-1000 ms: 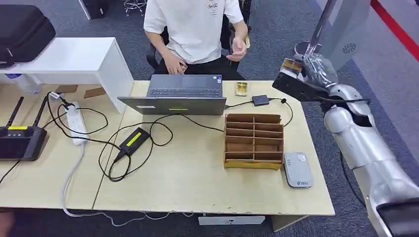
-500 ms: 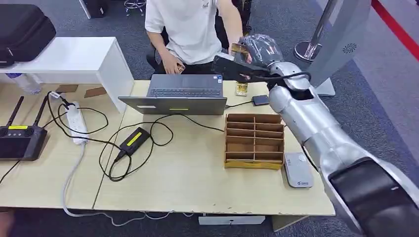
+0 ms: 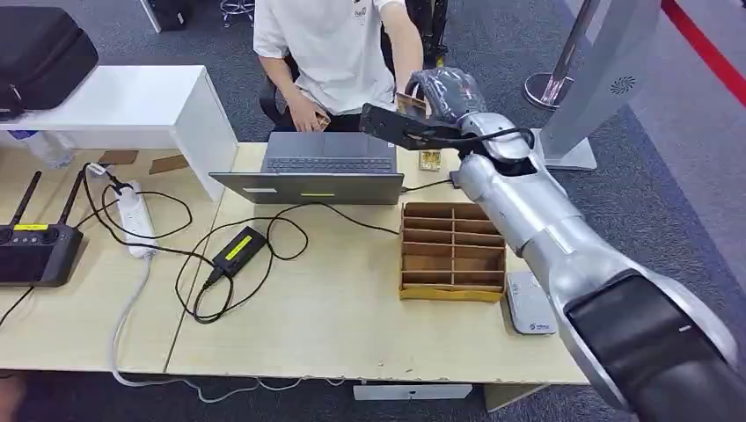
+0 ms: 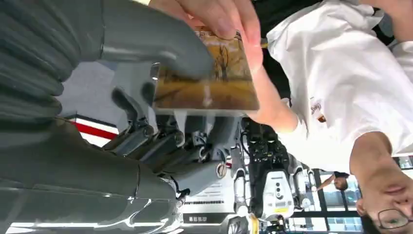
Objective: Pass the card to the sensor for recognition and then transmit it.
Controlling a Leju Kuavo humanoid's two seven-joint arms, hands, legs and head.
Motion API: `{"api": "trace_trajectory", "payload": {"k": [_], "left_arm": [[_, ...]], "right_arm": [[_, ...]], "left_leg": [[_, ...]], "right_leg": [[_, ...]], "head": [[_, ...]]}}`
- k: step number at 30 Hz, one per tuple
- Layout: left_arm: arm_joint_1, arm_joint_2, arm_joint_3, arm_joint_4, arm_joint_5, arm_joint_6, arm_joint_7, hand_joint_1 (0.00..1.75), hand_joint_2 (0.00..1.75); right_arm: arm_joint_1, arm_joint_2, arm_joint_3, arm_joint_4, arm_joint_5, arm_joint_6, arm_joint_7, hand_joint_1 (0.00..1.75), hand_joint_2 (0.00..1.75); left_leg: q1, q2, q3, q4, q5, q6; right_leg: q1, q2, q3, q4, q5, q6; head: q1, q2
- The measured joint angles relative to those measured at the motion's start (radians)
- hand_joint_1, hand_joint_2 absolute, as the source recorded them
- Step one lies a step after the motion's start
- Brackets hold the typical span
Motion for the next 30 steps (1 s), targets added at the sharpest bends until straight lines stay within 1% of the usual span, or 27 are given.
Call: {"api": "trace_trajectory", "payload": {"k": [4,8,12,15,17,19,20,22,25,26,28,30], "left_arm": [[0.001,0.000,0.000,0.001,0.000,0.015,-0.001,0.00,1.75],[0.001,0.000,0.000,0.004,0.000,0.016,0.003,0.00,1.75],[0.001,0.001,0.000,0.005,0.001,0.016,0.005,0.00,1.75],[0.001,0.001,0.000,0.005,0.002,0.018,0.015,0.00,1.75],[0.002,0.002,0.003,0.005,0.004,0.017,0.024,0.00,1.75],[0.003,0.002,0.009,0.005,0.006,0.015,0.032,0.00,1.75],[0.004,0.002,0.013,0.005,0.009,0.014,0.035,0.00,1.75],[0.006,0.003,0.026,0.005,0.013,0.014,0.050,0.00,1.75],[0.010,0.004,0.039,0.005,0.020,0.017,0.061,0.00,1.75],[0.012,0.004,0.047,0.005,0.024,0.018,0.066,0.00,1.75],[0.015,0.005,0.059,0.005,0.029,0.018,0.069,0.00,1.75],[0.017,0.006,0.064,0.005,0.030,0.018,0.071,0.00,1.75]], "right_arm": [[0.002,0.000,0.004,0.010,0.008,-0.008,-0.017,0.00,1.75],[0.013,-0.006,0.005,0.011,0.008,-0.029,-0.053,0.00,1.75],[0.026,-0.012,0.005,0.010,0.006,-0.036,-0.068,0.00,1.75],[0.063,-0.038,0.005,-0.036,-0.010,-0.069,-0.110,0.00,1.75],[0.110,-0.071,0.004,-0.095,-0.015,-0.092,-0.128,0.00,1.75],[0.181,-0.111,-0.005,-0.189,-0.032,-0.110,-0.146,0.00,1.75],[0.224,-0.141,-0.012,-0.255,-0.039,-0.116,-0.152,0.00,1.75],[0.311,-0.187,-0.020,-0.367,-0.045,-0.122,-0.155,0.00,1.75],[0.398,-0.237,-0.035,-0.484,-0.045,-0.124,-0.153,0.00,1.75],[0.437,-0.262,-0.042,-0.538,-0.045,-0.126,-0.153,0.00,1.75],[0.502,-0.298,-0.053,-0.619,-0.045,-0.127,-0.154,0.00,1.75],[0.542,-0.325,-0.061,-0.675,-0.045,-0.129,-0.154,0.00,1.75]], "left_leg": [[0.000,0.000,0.000,0.000,0.000,0.000],[0.000,0.000,0.000,0.000,0.000,0.000],[0.000,0.000,0.000,0.000,0.000,0.000],[0.000,0.000,0.000,0.000,0.000,0.000],[0.000,-0.001,0.000,0.000,0.000,0.000],[0.000,-0.001,0.000,0.000,0.000,0.000],[0.000,-0.001,0.000,0.000,0.000,0.000],[0.000,-0.002,0.000,0.000,-0.001,0.001],[0.000,-0.001,0.000,0.000,-0.001,0.001],[0.000,-0.001,-0.001,0.000,-0.002,0.001],[0.000,-0.001,-0.001,0.000,-0.002,0.000],[0.000,-0.001,-0.001,0.000,-0.002,0.000]], "right_leg": [[0.000,0.000,0.000,0.000,0.000,0.000],[0.000,0.000,0.000,0.000,0.000,0.000],[0.000,0.000,0.000,0.000,0.000,0.000],[0.000,-0.001,0.000,0.000,0.000,0.000],[0.000,-0.001,0.000,-0.001,0.000,0.000],[0.000,-0.002,0.001,-0.002,0.000,0.000],[0.000,-0.002,0.001,-0.002,0.000,0.000],[0.000,-0.002,0.001,-0.002,0.000,0.000],[0.000,-0.002,0.001,-0.003,0.000,0.000],[0.000,-0.002,0.001,-0.003,0.000,0.000],[0.000,-0.001,0.000,-0.003,0.000,0.001],[0.000,-0.001,0.000,-0.003,0.000,0.001]], "head": [[0.000,0.000],[0.000,0.000],[0.000,0.000],[0.000,0.000],[0.000,0.000],[0.000,0.000],[0.000,0.000],[0.000,0.000],[0.000,0.000],[0.000,0.000],[0.000,0.000],[0.000,0.000]]}}
